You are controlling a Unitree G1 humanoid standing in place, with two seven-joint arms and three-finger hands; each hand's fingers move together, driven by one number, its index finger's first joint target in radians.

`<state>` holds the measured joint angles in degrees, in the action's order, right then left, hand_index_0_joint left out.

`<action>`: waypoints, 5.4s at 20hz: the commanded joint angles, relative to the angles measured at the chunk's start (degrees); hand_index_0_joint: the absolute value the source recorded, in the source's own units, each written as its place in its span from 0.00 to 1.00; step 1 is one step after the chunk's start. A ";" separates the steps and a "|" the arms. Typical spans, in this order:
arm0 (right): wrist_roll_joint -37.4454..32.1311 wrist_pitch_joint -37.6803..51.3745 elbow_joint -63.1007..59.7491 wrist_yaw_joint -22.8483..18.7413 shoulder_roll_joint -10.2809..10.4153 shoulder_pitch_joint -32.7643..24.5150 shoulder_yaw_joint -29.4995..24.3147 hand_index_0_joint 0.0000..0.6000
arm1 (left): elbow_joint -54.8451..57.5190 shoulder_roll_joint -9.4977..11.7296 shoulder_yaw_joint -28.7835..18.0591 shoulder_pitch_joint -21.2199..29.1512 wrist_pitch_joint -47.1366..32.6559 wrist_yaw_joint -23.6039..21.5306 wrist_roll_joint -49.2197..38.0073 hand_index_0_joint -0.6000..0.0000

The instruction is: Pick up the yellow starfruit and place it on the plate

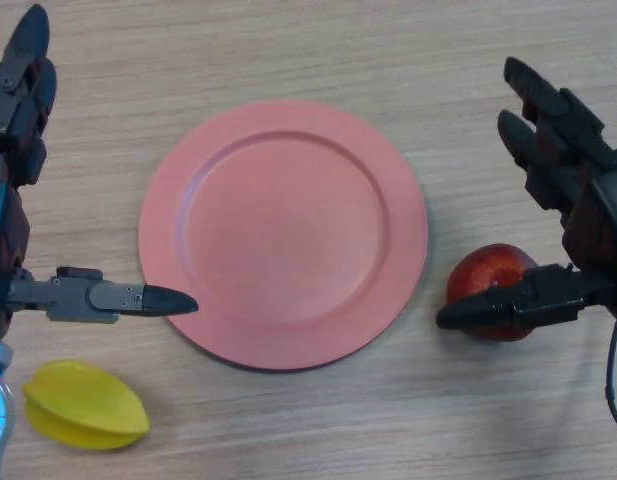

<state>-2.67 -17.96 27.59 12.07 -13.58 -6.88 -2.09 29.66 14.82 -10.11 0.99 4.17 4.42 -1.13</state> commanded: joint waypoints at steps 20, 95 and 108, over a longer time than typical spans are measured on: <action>-3.15 6.73 -0.09 -2.25 -0.99 -3.35 -0.85 0.00 | 10.32 1.29 -14.36 -8.11 -1.55 22.61 1.97 1.00; -11.45 4.50 2.04 -2.79 -2.75 -2.05 -5.36 0.00 | -31.21 8.35 5.73 19.45 -26.37 2.77 41.40 0.00; -10.27 4.94 4.16 -6.85 -2.28 -2.08 -4.93 0.00 | -32.19 7.22 6.31 21.08 -23.40 2.77 44.78 1.00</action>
<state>-11.65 -20.52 28.16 6.45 -14.90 -7.39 -4.51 -6.19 20.70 -0.44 19.63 -18.02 12.85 46.58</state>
